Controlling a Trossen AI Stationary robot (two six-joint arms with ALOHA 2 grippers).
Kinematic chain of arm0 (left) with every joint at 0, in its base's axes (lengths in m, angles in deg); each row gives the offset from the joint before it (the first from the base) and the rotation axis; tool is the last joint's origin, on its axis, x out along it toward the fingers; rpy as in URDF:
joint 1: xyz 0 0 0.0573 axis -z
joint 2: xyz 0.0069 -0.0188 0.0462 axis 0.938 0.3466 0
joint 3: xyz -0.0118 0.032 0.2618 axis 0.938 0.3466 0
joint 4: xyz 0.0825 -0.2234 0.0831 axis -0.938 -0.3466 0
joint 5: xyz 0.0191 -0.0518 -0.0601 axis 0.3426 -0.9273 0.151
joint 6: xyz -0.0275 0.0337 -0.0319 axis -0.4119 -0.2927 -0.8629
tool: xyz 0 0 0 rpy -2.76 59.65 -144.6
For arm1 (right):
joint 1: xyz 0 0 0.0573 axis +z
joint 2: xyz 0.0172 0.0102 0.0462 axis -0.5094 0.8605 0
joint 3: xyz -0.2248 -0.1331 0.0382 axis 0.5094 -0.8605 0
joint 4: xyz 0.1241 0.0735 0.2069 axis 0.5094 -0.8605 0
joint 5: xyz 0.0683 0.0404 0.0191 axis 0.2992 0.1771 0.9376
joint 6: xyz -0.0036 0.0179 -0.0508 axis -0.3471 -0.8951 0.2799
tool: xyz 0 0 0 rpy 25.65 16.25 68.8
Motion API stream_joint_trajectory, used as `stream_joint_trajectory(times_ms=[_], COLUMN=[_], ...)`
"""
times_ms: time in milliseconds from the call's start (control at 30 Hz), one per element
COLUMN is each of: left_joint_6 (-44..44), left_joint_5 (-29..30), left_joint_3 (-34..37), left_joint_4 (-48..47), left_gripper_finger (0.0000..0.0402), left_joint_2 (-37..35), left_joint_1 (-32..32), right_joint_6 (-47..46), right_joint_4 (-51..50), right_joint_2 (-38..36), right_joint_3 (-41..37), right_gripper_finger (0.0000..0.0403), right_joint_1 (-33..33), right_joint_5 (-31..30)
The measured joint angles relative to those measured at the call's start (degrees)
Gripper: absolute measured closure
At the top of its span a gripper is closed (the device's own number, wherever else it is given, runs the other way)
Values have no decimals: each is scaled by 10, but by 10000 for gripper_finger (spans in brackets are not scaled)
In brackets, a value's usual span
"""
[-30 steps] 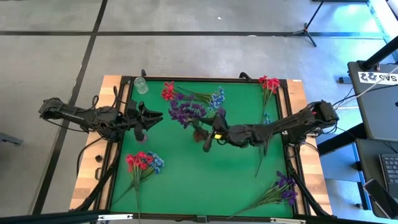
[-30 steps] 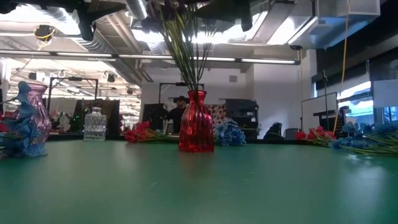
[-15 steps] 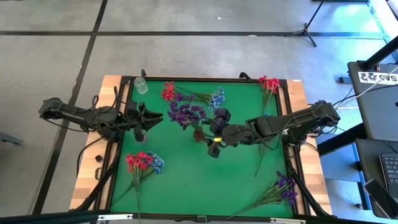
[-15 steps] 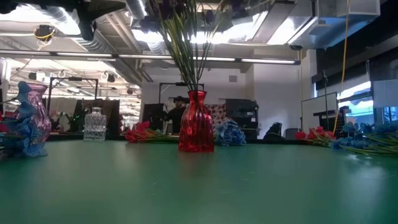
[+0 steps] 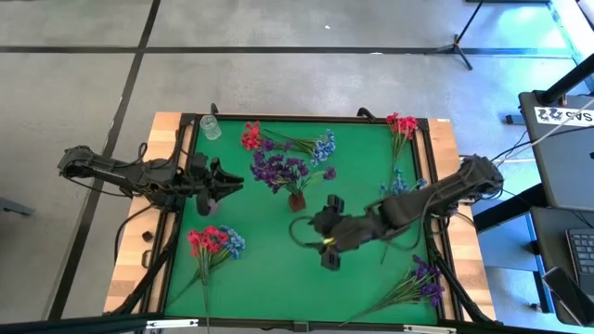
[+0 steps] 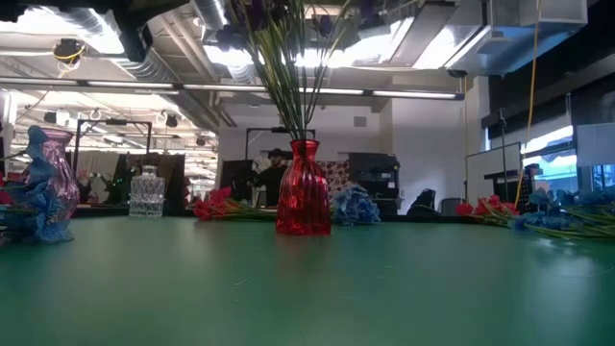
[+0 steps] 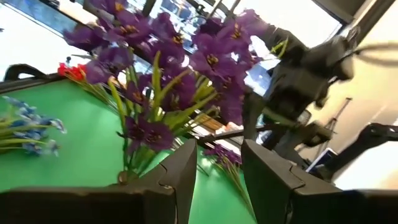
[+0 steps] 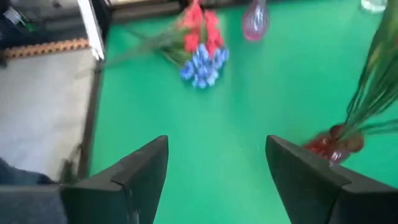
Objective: Sort flowers into vase by color
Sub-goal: Put the left violet flowers into the red vase
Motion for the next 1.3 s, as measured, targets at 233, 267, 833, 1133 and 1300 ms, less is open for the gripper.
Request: stream_joint_trajectory(times_ms=[233,267,833,1133,1300], left_joint_6=[-64,-69,-72,-86,-86], left_joint_5=[-58,-66,-57,-57,-57], left_joint_3=[0,0,0,0,0], left_joint_4=[-2,-2,-2,-2,-2], left_gripper_finger=[278,278,278,278,278], left_joint_2=[0,0,0,0,0], left_joint_1=[0,0,0,0,0], right_joint_6=[-38,-36,46,41,11], right_joint_4=[254,303,622,622,622], right_joint_2=[12,12,12,12,12], right_joint_3=[-141,-169,-353,-353,-353], right_gripper_finger=[170,175,249,249,249], right_joint_1=[10,10,-161,-178,-172], right_joint_5=[-80,-87,52,14,-1])
